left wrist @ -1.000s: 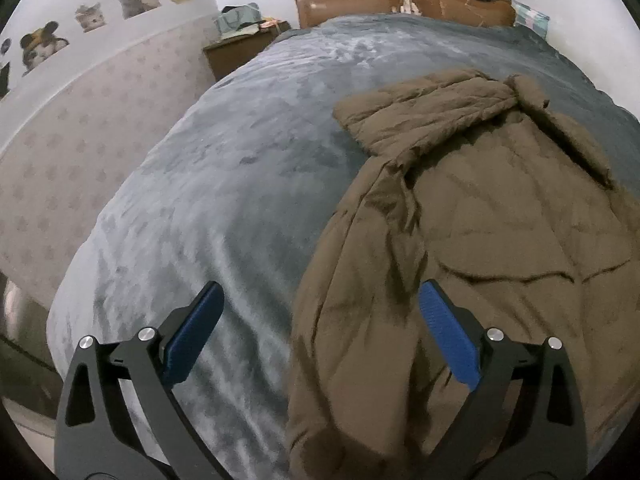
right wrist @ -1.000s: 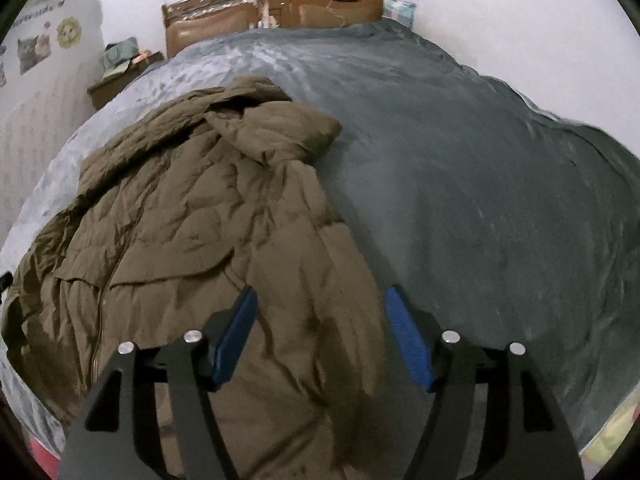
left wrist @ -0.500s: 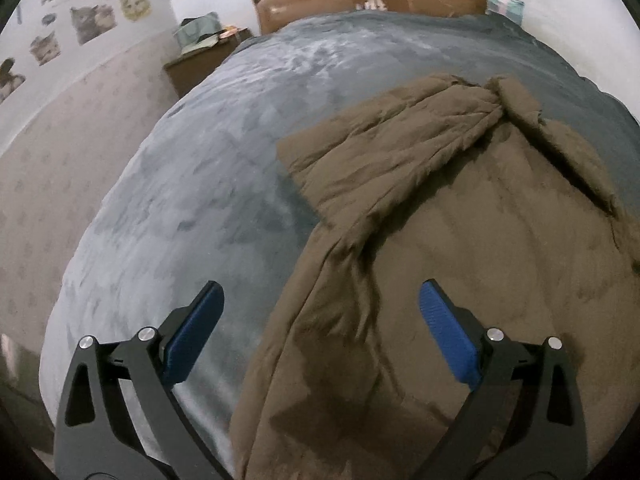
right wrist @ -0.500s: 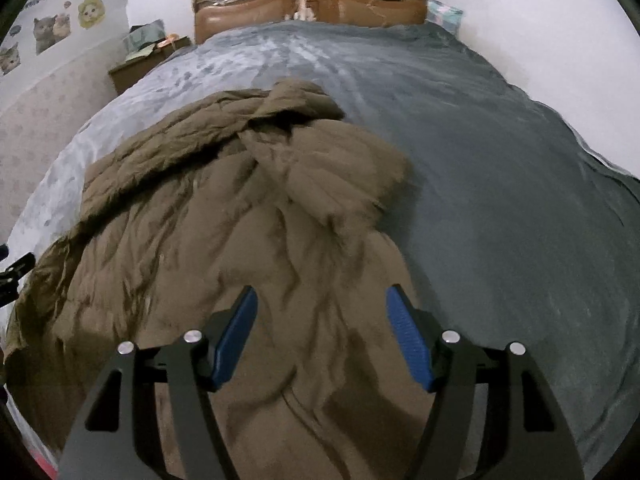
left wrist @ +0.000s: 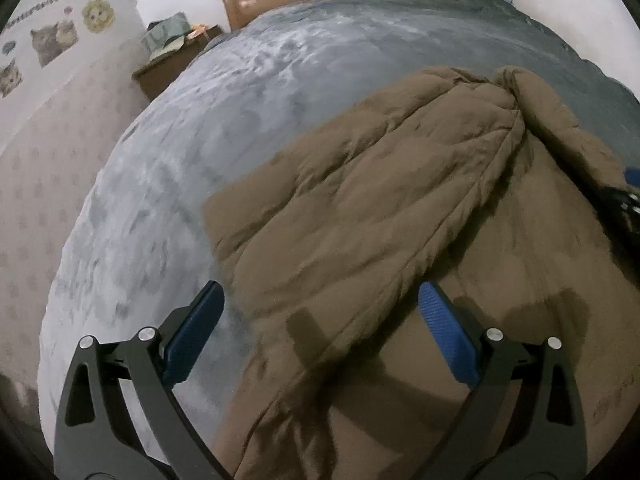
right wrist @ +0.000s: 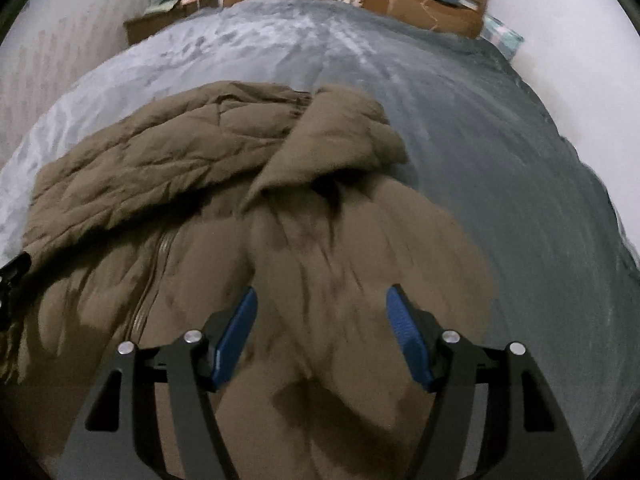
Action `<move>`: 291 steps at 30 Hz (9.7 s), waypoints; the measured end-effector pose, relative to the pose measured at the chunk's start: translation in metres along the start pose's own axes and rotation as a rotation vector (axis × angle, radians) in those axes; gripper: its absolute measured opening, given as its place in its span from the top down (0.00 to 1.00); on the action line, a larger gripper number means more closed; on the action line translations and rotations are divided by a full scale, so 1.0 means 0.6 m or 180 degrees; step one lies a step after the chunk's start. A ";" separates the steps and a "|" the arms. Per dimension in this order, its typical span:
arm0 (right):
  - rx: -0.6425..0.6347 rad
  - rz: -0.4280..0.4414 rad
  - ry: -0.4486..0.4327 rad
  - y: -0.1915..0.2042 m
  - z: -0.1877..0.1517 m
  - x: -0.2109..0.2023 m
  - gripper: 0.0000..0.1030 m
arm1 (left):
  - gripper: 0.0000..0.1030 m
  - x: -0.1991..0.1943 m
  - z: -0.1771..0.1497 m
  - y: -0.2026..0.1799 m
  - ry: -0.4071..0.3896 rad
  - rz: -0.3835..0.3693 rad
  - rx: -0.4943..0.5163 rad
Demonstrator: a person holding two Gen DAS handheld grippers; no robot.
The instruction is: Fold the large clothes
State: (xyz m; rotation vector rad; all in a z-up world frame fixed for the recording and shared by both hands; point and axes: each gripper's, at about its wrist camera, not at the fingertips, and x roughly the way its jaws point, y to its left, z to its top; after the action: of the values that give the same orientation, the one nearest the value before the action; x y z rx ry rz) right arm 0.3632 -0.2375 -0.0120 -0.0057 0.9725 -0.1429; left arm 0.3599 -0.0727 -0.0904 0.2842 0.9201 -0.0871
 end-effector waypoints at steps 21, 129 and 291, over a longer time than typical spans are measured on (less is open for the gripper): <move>0.1663 -0.0496 0.0412 -0.401 -0.065 -0.007 0.68 | 0.16 0.073 0.085 -0.066 0.0099 -0.0217 0.0256; 0.1334 -0.0289 0.0347 -0.377 -0.077 -0.012 0.25 | 0.03 0.003 0.004 0.031 0.0299 -0.0084 0.0170; 0.1007 0.0489 0.0278 -0.169 -0.081 -0.004 0.23 | 0.78 -0.002 0.045 0.100 0.0440 -0.0345 -0.0283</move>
State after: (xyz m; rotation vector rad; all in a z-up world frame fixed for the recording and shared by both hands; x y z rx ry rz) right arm 0.3097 -0.3345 -0.0306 0.3675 1.0248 -0.1552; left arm 0.3913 -0.0228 -0.0616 0.1592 1.0736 -0.1273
